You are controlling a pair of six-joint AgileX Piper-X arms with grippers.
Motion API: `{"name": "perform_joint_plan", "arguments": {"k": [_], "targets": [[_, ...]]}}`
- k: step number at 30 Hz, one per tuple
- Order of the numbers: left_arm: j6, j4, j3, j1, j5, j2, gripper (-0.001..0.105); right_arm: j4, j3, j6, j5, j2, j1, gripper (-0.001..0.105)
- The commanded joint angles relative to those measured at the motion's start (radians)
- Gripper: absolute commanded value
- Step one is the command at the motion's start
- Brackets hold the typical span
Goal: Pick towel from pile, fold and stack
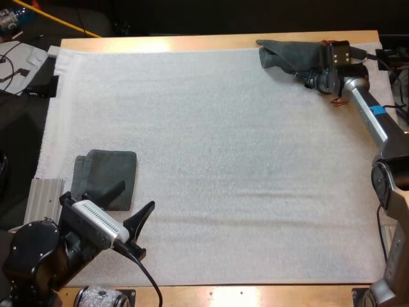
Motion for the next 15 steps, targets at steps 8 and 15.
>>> {"name": "perform_joint_plan", "arguments": {"k": [8,15], "targets": [[-0.012,-0.009,-0.006,-0.004,0.005,0.001,0.059,0.008,-0.01,0.008,-0.007,0.021,-0.01,0.053],[-0.012,-0.007,-0.006,-0.003,0.008,0.005,0.059,0.024,-0.012,0.01,-0.017,0.029,-0.012,0.022]]}}
